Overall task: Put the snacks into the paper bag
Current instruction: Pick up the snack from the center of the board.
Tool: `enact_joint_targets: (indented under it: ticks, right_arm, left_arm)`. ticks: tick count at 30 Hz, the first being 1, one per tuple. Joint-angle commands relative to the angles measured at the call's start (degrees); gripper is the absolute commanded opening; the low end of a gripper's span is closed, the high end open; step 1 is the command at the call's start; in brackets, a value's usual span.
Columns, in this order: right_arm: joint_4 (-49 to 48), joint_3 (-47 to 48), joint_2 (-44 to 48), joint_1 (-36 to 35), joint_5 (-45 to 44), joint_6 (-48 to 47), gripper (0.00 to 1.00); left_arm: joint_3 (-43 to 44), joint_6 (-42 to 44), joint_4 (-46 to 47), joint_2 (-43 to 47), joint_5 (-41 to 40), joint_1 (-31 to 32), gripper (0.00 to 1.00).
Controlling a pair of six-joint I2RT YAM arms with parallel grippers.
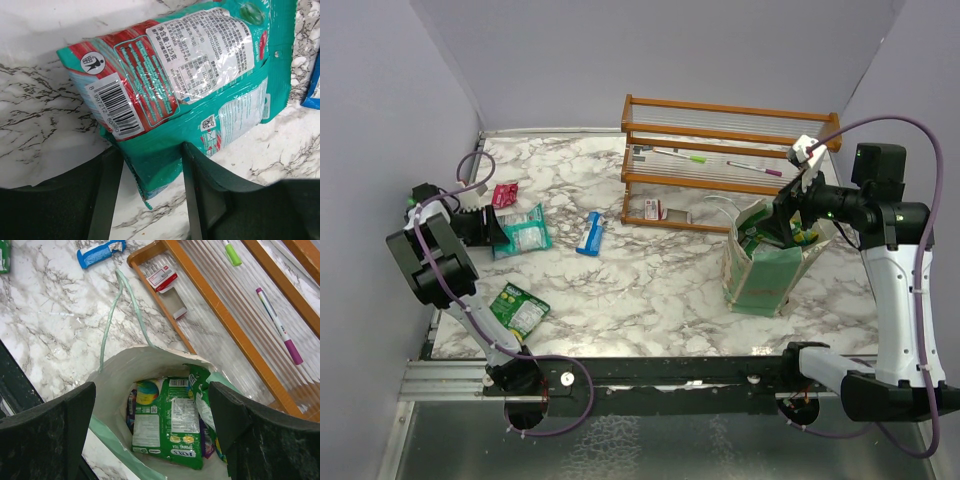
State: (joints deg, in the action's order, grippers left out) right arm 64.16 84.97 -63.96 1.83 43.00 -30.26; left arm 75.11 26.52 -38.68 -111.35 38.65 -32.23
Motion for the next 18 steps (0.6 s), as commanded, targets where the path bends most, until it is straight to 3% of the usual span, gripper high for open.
enact_joint_targets:
  ticks: [1,12,16,18]
  right_arm:
    - [-0.96,0.87,-0.41,-0.16,0.50,0.47,0.94]
    - [-0.88,0.57,0.26,-0.16,0.16,0.38,0.94]
    - [-0.80,0.97,0.68,-0.16,0.23,0.37,0.94]
    - [-0.65,1.71,0.45,-0.18,0.67,0.44,0.94]
  left_arm:
    - [-1.55,1.58,-1.53,-1.81,2.51,1.18,0.48]
    - [0.43,2.93,-5.41,0.51,4.83,4.82,0.10]
    - [1.07,3.50,-7.09,3.50,5.33,6.23,0.00]
    - [1.32,3.83,-7.94,5.34,5.50,7.10,0.00]
